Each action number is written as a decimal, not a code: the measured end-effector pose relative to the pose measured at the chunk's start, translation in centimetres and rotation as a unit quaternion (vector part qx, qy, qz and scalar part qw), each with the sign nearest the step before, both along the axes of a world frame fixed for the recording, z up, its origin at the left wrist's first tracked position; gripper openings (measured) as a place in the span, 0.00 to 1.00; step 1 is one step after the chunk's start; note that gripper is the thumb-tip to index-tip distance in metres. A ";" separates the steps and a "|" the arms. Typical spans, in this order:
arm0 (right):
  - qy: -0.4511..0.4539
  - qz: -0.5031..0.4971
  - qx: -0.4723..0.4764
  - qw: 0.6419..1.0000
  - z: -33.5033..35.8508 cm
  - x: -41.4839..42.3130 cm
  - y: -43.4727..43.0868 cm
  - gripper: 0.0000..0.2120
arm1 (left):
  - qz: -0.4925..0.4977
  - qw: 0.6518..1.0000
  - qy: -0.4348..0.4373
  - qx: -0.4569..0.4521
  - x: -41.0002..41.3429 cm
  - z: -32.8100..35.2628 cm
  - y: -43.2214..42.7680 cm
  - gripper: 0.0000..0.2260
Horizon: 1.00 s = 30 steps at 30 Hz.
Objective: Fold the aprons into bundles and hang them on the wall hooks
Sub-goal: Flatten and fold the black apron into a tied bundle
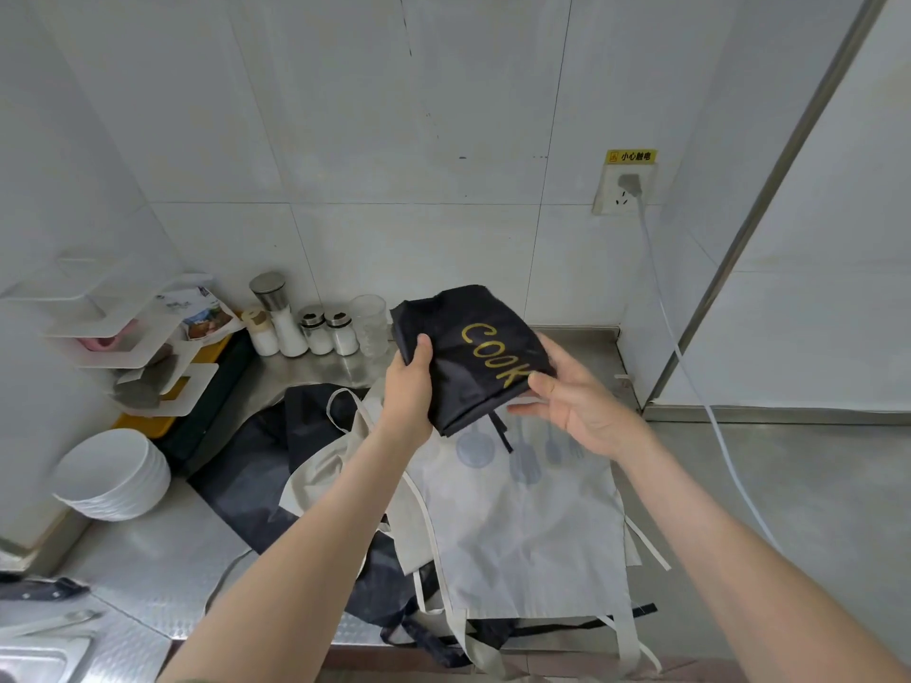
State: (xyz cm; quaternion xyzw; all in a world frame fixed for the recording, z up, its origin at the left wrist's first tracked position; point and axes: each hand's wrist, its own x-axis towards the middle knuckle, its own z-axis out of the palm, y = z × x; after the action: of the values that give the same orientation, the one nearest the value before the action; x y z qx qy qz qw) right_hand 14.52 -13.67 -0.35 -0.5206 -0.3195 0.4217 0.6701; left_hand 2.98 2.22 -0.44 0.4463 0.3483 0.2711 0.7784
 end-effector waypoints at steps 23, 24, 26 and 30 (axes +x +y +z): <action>-0.113 -0.236 -0.056 0.963 0.5 -0.2 1.2 0.20 | -0.101 0.978 -0.150 -0.105 -0.1 -1.1 -1.8 0.18; -0.091 -0.252 -0.033 0.963 0.5 -0.1 1.3 0.22 | -0.096 0.977 -0.165 -0.092 0.0 -1.1 -1.9 0.18; -0.021 -0.256 0.015 0.966 0.8 -0.2 1.1 0.23 | -0.083 0.978 -0.178 -0.067 0.3 -1.0 -2.1 0.20; 0.049 -0.099 0.050 0.993 0.1 1.1 -1.0 0.26 | -0.108 0.979 -0.169 -0.041 -0.1 -0.7 -1.5 0.20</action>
State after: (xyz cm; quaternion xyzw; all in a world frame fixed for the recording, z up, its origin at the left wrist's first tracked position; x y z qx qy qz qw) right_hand 15.65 -14.70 -0.26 -0.4942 -0.2536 0.3624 0.7484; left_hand 2.89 0.73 -1.13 0.3969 0.1726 0.2423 0.8683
